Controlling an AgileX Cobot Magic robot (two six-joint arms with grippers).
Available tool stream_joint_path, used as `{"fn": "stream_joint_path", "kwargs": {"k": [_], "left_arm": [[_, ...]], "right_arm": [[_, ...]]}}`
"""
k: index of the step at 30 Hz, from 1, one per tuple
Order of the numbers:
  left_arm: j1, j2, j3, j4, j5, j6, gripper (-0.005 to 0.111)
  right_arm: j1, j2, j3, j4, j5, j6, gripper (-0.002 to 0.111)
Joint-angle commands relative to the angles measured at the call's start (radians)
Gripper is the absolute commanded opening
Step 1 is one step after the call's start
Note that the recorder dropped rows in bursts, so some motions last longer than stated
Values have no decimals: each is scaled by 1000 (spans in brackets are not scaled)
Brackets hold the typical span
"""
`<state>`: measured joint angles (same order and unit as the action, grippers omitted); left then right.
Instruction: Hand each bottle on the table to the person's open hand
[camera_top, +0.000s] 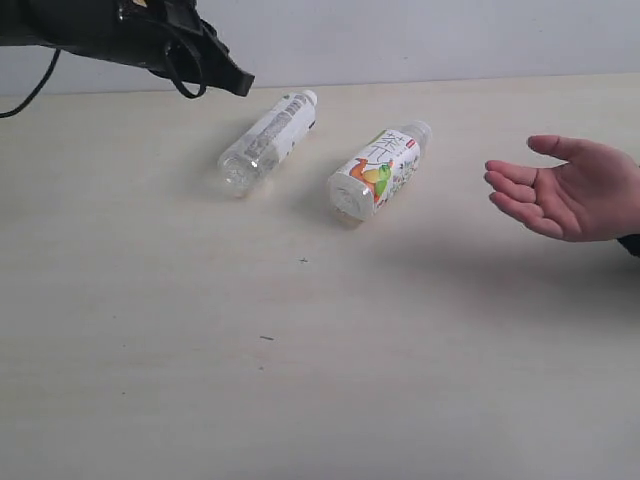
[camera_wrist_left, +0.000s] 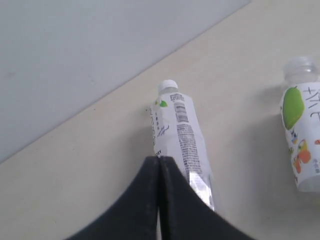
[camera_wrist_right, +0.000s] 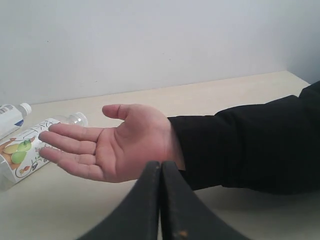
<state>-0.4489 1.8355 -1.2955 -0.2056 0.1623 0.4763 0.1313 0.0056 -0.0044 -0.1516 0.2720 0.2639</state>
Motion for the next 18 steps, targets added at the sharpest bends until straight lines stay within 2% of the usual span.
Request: {"fn": "stream_joint_path", "kwargs": {"k": [1, 7, 18], "left_arm": [[2, 55, -74, 12, 87, 2, 0], [2, 104, -143, 12, 220, -6, 0], [2, 117, -150, 12, 221, -6, 0]], "right_arm": [[2, -6, 4, -4, -8, 0, 0], [2, -6, 4, -4, -8, 0, 0], [2, -6, 4, -4, -8, 0, 0]]}}
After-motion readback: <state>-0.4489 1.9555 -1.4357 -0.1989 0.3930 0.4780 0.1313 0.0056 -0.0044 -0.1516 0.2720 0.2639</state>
